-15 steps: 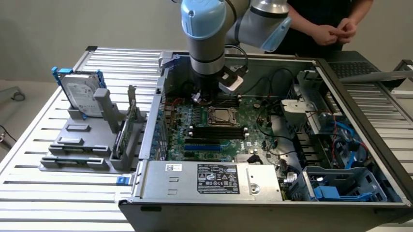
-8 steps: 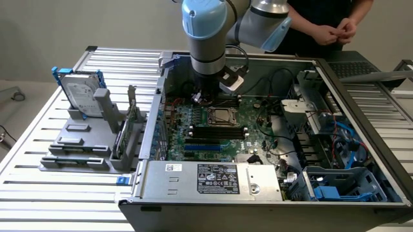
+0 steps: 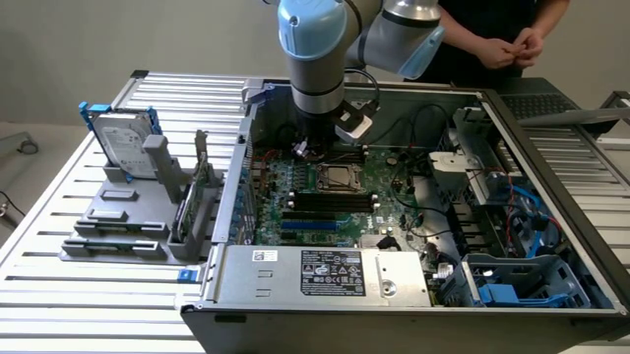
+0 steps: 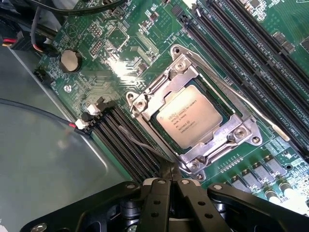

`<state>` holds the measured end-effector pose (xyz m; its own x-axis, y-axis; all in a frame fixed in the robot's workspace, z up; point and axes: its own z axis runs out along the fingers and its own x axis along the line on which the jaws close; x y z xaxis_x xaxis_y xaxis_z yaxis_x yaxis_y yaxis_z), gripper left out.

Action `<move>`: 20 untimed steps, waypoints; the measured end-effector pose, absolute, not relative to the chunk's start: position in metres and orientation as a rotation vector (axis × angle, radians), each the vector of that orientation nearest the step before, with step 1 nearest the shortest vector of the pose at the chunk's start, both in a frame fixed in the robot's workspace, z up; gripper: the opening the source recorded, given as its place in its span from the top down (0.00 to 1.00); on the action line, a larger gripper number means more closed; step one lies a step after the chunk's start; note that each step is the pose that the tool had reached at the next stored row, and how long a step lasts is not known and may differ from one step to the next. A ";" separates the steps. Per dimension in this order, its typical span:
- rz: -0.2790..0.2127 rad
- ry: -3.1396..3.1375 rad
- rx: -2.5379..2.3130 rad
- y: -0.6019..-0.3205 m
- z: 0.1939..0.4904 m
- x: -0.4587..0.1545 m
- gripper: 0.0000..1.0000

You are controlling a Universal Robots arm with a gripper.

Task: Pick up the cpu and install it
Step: 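Install the first cpu locking lever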

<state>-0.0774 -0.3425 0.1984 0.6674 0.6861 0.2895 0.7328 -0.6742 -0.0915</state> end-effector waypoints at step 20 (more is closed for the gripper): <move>-0.346 -1.156 -2.683 -0.342 0.197 -0.073 0.89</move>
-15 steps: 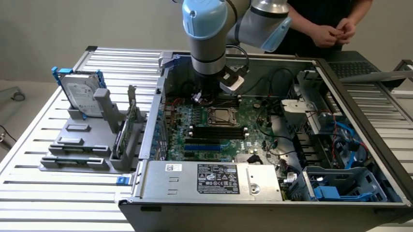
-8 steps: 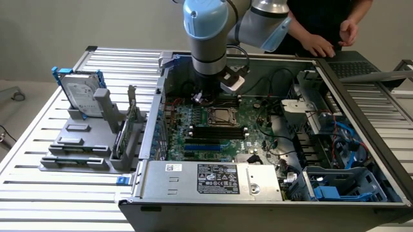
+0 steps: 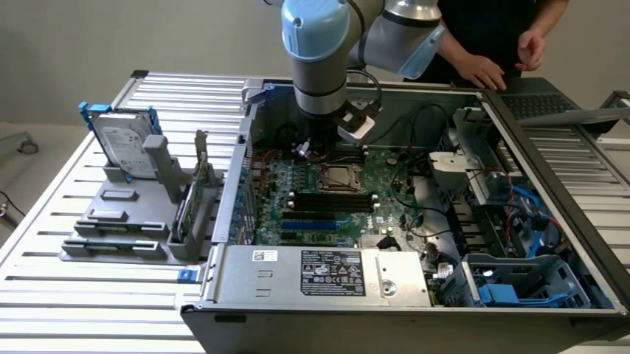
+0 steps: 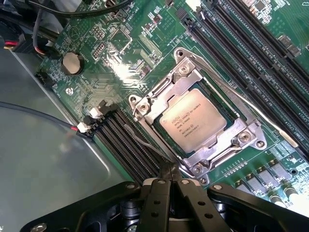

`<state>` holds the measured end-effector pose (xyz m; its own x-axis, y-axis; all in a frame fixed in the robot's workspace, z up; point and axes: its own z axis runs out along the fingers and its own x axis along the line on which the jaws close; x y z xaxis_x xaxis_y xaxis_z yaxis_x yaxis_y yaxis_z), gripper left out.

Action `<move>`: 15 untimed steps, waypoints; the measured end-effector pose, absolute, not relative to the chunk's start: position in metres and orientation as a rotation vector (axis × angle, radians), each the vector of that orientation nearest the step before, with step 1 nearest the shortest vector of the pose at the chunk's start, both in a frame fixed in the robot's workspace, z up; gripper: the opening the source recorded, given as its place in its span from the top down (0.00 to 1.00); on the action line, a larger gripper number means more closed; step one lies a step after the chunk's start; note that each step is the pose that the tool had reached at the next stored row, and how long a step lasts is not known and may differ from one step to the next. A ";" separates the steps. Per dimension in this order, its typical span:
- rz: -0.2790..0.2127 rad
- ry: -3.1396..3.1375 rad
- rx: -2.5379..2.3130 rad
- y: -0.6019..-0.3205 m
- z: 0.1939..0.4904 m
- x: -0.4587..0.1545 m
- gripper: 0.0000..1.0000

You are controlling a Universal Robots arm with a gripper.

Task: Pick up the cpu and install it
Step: 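Install the first cpu locking lever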

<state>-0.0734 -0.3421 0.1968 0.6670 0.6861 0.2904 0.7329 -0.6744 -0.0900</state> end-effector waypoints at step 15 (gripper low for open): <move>-0.346 -1.152 -2.684 -0.341 0.197 -0.073 0.89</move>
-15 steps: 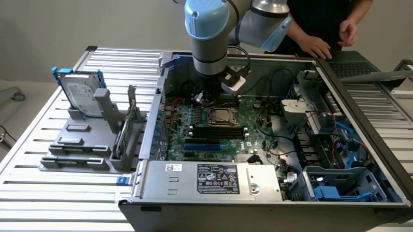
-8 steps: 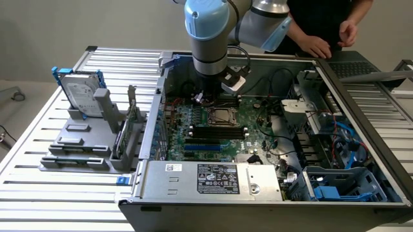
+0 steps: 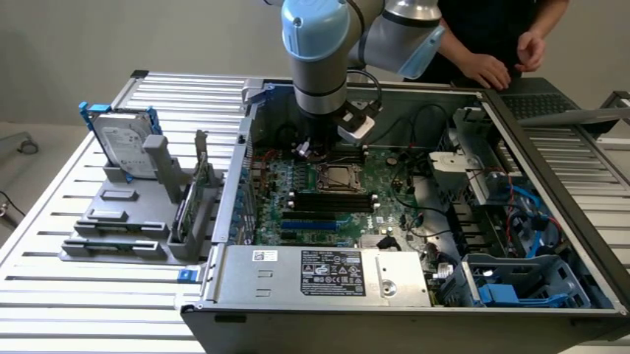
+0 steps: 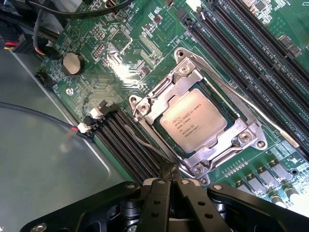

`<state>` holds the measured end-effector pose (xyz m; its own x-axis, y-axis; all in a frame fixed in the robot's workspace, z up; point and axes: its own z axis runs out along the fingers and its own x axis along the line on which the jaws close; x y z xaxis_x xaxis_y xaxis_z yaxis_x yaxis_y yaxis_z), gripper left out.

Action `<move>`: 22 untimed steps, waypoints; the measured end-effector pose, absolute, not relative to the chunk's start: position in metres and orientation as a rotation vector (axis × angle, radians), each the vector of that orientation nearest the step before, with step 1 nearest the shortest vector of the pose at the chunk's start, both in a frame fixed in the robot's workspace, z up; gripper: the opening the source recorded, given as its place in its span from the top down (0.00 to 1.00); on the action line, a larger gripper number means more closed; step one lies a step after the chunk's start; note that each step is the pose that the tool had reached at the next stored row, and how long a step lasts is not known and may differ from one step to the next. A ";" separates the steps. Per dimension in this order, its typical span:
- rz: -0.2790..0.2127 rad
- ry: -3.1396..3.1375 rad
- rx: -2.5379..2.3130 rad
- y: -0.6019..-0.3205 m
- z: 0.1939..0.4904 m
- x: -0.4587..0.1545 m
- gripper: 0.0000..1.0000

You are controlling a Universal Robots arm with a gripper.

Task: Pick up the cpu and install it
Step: 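Install the first cpu locking lever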

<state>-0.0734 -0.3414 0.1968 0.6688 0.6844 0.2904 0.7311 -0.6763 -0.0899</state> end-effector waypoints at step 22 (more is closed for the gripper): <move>-0.346 -1.149 -2.689 -0.341 0.197 -0.073 0.89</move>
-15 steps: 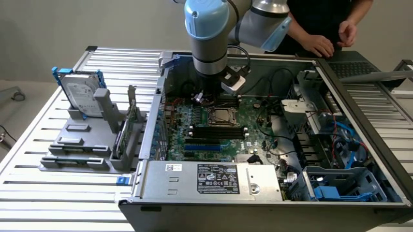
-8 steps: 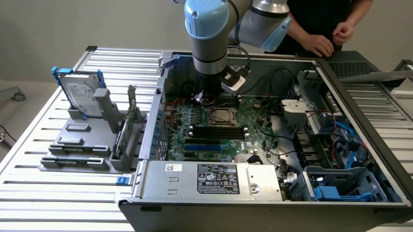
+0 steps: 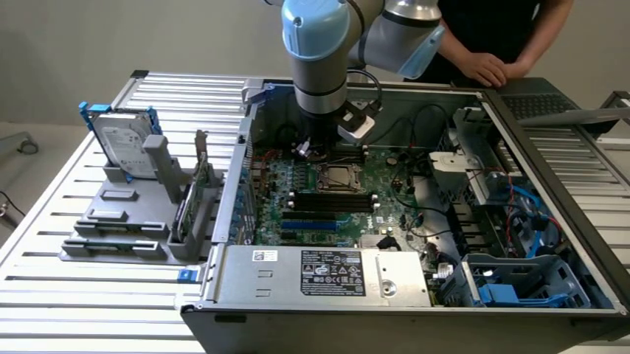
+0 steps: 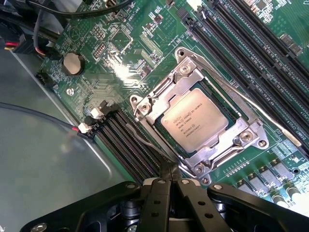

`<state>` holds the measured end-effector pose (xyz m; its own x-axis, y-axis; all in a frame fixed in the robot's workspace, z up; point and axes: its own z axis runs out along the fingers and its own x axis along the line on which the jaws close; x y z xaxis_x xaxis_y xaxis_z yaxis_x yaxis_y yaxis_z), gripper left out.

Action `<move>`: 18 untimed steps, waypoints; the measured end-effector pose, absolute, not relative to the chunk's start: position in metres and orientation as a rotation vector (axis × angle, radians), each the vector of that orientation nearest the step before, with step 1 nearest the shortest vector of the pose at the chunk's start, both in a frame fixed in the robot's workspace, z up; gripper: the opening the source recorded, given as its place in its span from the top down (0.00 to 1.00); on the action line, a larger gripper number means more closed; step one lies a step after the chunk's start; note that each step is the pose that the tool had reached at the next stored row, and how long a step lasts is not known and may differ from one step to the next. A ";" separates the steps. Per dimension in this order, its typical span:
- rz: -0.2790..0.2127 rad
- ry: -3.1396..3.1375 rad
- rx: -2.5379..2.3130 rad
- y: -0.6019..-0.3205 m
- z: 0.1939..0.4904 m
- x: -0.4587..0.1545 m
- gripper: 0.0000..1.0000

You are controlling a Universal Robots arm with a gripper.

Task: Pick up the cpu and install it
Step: 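Install the first cpu locking lever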

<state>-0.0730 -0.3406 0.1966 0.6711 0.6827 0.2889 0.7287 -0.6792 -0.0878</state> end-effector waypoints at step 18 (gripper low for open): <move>-0.347 -1.151 -2.692 -0.340 0.196 -0.073 0.89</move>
<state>-0.0727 -0.3395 0.1961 0.6705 0.6837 0.2880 0.7289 -0.6794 -0.0840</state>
